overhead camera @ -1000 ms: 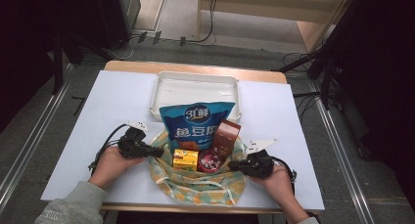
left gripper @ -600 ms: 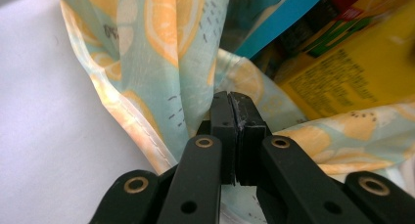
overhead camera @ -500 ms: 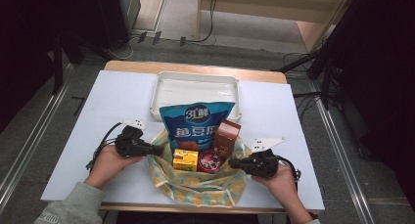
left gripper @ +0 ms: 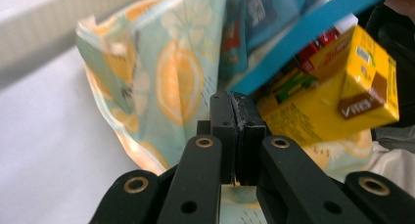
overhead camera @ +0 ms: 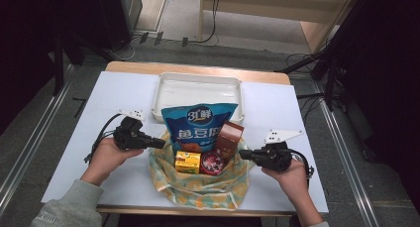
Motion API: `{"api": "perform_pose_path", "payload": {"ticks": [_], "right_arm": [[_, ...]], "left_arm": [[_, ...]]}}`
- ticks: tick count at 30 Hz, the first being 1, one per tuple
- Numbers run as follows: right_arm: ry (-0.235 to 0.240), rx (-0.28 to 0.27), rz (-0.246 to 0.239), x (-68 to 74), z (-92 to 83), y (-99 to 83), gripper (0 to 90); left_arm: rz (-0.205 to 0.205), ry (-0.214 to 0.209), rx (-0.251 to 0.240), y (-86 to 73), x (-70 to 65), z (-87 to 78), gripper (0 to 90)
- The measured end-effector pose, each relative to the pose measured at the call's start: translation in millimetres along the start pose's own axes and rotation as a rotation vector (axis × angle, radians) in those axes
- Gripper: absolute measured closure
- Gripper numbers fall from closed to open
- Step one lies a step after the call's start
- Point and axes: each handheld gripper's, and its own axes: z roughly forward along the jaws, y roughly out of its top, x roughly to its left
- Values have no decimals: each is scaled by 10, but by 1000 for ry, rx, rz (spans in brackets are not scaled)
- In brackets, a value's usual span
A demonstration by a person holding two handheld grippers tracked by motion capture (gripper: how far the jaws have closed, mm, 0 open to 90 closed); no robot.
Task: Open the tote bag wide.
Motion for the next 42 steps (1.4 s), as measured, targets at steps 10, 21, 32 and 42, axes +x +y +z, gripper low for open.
{"api": "perform_pose_path", "payload": {"ticks": [10,21,32,42], "right_arm": [[-32,-22,20,-218,-25,196,900],[-18,-37,21,-345,74,420,900],[19,-39,-5,-375,309,570,897],[31,-17,-7,-389,469,484,900]], "left_arm": [[3,-1,-15,257,54,-21,899],[2,-5,-42,456,114,7,898],[7,-24,-39,520,157,251,890],[1,-44,-15,429,191,442,890]]}}
